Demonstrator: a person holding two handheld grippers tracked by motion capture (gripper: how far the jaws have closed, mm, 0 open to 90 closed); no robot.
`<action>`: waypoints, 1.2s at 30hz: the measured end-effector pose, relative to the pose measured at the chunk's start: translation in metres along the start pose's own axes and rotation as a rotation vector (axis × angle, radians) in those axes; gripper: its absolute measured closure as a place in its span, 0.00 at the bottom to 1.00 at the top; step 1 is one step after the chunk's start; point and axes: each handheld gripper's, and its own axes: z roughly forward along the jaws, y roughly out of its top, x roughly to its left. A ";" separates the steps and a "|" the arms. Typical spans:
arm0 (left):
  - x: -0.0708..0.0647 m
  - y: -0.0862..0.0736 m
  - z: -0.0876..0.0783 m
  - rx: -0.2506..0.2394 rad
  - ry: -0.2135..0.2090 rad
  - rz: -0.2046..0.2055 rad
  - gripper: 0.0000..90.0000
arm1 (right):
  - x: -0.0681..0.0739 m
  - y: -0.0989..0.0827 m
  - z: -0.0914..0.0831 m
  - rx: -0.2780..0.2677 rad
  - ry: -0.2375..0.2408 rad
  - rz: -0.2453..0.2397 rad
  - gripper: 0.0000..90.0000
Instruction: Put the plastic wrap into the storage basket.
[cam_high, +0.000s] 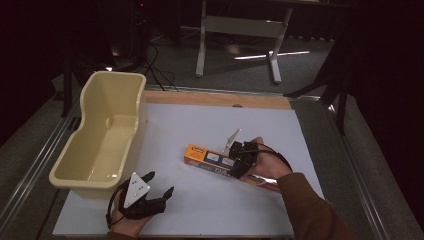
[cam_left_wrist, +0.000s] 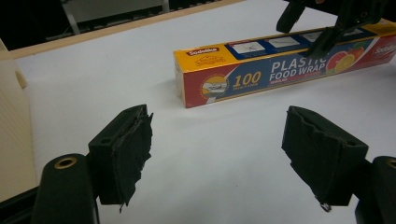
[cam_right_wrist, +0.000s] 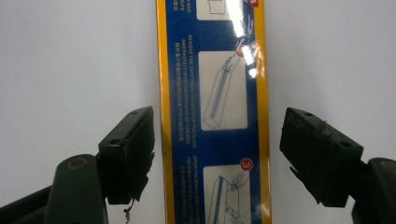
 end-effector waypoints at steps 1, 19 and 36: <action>0.000 0.000 0.000 0.001 -0.001 0.000 0.26 | 0.000 0.001 0.002 0.014 0.010 -0.003 0.29; -0.001 0.000 0.000 0.004 -0.007 0.003 0.27 | -0.009 0.012 0.029 0.189 0.094 -0.003 0.39; -0.001 0.000 0.000 0.002 -0.006 0.002 0.27 | -0.012 0.018 0.027 0.220 0.117 0.116 0.43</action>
